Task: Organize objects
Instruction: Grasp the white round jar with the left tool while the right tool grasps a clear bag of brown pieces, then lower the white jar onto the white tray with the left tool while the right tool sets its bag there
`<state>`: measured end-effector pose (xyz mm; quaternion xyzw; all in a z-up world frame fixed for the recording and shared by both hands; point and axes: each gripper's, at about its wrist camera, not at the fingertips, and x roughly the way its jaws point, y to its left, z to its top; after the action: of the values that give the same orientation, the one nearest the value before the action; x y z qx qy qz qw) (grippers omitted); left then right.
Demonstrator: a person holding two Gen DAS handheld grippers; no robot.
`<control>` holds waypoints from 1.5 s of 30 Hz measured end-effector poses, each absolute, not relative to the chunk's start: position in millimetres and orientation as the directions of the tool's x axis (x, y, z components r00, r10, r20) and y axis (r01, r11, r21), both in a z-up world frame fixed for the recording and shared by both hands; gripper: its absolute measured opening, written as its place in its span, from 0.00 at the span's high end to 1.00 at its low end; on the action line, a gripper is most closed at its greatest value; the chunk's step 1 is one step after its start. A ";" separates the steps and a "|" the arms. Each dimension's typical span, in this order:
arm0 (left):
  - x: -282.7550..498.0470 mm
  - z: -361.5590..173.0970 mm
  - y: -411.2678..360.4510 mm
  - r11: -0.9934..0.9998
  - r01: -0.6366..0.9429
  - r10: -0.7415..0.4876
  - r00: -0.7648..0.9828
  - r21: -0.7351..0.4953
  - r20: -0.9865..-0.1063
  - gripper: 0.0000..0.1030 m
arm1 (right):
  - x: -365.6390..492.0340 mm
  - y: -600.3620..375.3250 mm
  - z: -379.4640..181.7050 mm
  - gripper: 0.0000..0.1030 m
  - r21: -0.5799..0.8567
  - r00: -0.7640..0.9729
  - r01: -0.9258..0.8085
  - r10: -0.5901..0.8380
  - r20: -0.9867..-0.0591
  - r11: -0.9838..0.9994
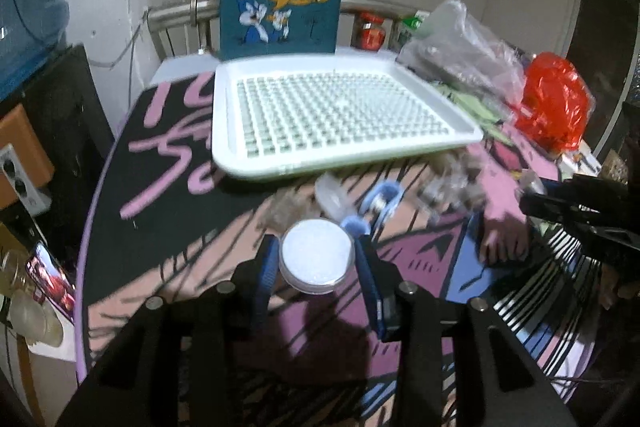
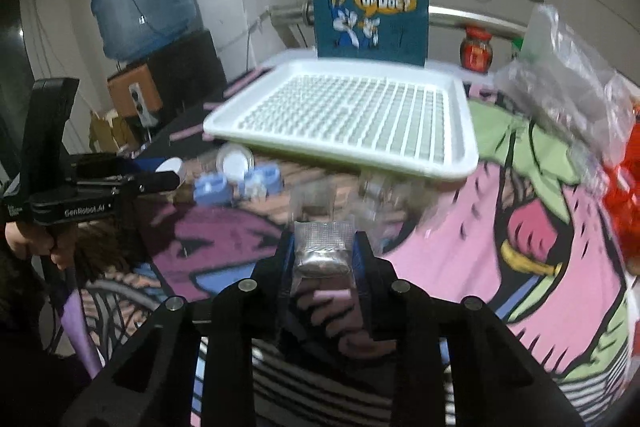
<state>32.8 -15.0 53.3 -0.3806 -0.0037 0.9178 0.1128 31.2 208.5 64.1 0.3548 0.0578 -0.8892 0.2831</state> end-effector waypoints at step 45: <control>-105.6 22.1 -7.5 -0.990 -0.062 0.134 -0.691 -0.127 -0.710 0.45 | -128.0 181.1 27.4 0.44 0.081 -0.598 0.406 -0.332 -0.730 -0.910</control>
<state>-105.6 -7.5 22.1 -0.3895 -0.0465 0.9183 0.0533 -128.0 181.1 27.4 0.3981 0.0469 -0.8925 0.2067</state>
